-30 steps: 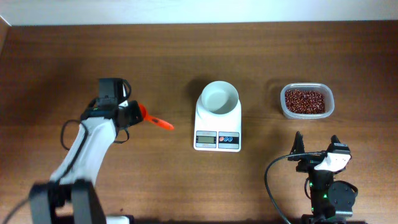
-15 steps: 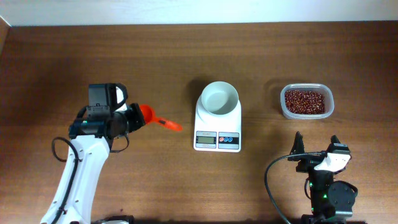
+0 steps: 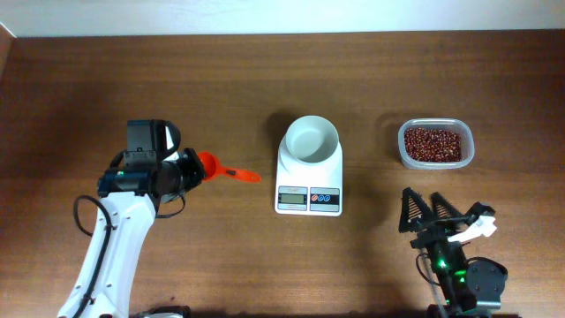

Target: Scoop and weigh 50g on scale

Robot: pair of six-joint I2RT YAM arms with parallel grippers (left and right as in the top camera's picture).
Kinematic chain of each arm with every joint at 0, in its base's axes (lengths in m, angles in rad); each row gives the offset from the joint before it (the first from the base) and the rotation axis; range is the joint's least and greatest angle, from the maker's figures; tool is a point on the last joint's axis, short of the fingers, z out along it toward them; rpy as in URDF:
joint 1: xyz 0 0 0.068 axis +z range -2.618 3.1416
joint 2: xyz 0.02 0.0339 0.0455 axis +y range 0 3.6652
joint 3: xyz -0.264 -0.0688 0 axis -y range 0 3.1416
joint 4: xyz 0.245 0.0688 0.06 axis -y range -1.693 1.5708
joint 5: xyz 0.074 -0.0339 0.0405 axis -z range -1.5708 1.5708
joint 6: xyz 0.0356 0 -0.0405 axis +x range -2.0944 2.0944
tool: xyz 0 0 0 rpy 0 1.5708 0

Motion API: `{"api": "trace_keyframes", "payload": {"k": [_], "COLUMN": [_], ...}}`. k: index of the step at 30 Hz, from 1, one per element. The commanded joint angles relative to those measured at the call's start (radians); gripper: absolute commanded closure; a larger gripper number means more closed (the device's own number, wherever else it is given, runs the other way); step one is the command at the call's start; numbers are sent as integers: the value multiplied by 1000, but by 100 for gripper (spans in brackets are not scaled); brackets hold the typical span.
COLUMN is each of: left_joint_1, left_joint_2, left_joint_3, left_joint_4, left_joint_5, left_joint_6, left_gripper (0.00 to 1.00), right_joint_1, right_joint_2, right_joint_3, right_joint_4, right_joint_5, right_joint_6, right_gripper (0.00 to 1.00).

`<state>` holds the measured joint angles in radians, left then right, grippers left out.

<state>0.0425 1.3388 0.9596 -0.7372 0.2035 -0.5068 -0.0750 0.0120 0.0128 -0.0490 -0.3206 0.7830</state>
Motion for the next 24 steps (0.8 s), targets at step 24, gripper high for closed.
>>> {"api": "trace_keyframes", "payload": {"k": [24], "left_joint_1": [6], "left_joint_2": [-13], "left_joint_3": [2], "left_joint_4": [-68], "left_joint_5": [10], "left_joint_6": [-17], "left_gripper": [100], "right_joint_1": [-4], "right_joint_2": [783], "right_joint_3": [457], "right_joint_4": [-277], "right_joint_5": [-545], "right_joint_6": [-21], "right_gripper": [1]}}
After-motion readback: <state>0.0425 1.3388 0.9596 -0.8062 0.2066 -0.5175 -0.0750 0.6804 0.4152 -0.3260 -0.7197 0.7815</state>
